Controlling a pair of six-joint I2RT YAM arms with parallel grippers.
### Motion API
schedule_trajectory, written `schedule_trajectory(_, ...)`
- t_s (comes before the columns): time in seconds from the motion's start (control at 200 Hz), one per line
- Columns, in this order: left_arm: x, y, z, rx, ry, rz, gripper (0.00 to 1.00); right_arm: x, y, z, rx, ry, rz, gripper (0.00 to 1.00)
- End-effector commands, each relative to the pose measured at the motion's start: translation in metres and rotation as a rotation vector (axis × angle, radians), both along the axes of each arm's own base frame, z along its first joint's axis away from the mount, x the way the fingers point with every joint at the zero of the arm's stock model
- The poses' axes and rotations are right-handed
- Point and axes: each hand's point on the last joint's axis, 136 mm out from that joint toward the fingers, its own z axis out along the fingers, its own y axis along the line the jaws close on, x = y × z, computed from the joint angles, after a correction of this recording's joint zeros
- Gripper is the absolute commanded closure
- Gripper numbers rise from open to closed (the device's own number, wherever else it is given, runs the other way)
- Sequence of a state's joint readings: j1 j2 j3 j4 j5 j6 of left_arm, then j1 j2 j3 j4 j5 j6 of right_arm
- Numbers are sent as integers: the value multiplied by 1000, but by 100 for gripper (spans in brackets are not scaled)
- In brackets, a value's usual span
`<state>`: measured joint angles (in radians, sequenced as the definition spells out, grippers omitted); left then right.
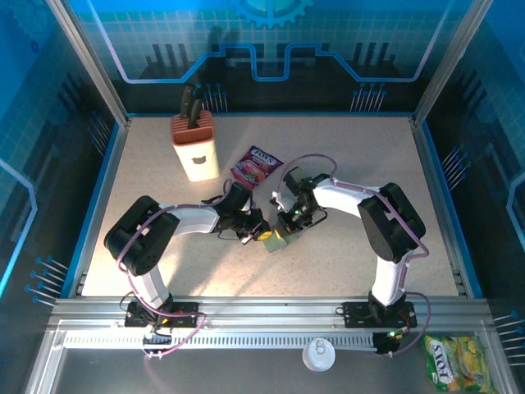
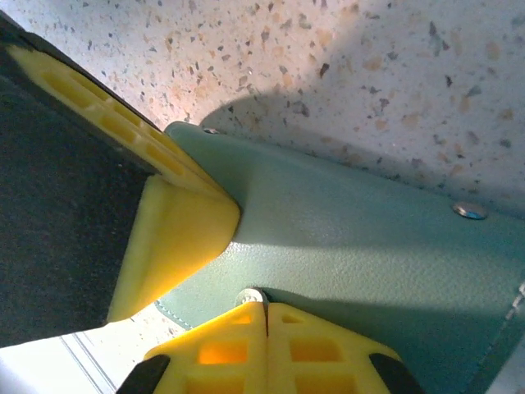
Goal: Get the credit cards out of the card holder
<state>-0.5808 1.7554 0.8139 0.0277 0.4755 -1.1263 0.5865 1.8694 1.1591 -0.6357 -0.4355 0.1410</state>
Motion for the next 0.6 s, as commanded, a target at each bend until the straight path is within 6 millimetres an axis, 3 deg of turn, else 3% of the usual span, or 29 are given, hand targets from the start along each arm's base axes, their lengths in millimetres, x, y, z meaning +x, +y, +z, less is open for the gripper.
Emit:
schedule_trajectory(0.0, -19, 23, -43, 156, 113, 24, 100, -14, 6, -4, 13, -2, 64, 100)
schedule_trajectory(0.385, -46, 58, -99, 288, 282, 88, 100, -50, 32, 13, 197, 50, 112, 100)
schedule_trajectory(0.595, -55, 69, -113, 338, 323, 105, 100, -62, 37, 28, 279, 39, 118, 100)
